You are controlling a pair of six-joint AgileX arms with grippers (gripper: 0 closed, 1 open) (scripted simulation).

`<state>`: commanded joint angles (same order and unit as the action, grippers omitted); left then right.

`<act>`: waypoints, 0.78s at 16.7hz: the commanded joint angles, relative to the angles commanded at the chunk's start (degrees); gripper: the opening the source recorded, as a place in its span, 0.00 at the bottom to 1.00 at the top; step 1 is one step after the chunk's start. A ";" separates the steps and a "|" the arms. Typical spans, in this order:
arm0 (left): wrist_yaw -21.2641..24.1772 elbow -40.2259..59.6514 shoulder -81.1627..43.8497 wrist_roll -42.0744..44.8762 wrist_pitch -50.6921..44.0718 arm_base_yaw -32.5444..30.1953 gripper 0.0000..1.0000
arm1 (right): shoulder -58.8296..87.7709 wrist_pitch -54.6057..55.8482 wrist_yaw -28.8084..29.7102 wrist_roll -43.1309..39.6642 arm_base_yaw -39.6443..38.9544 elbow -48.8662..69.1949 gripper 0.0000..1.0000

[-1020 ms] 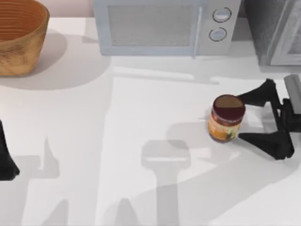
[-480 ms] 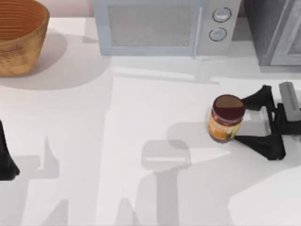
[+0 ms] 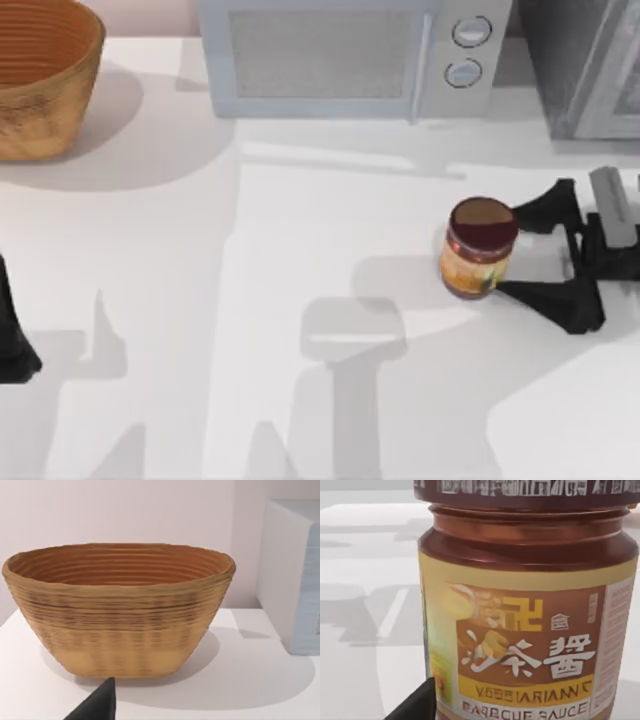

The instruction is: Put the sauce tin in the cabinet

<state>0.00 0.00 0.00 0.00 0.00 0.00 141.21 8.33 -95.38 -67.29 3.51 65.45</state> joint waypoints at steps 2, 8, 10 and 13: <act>0.00 0.00 0.00 0.00 0.00 0.00 1.00 | 0.69 -6.16 -0.36 -5.23 -0.35 1.64 1.00; 0.00 0.00 0.00 0.00 0.00 0.00 1.00 | 3.22 -29.53 -0.06 -24.95 -2.41 7.98 1.00; 0.00 0.00 0.00 0.00 0.00 0.00 1.00 | 4.13 -38.03 -0.08 -32.08 -3.22 10.29 1.00; 0.00 0.00 0.00 0.00 0.00 0.00 1.00 | 5.46 -50.42 -0.36 -42.47 -4.45 13.66 1.00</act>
<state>0.00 0.00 0.00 0.00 0.00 0.00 146.67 -42.08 -95.75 -109.76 -0.94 79.11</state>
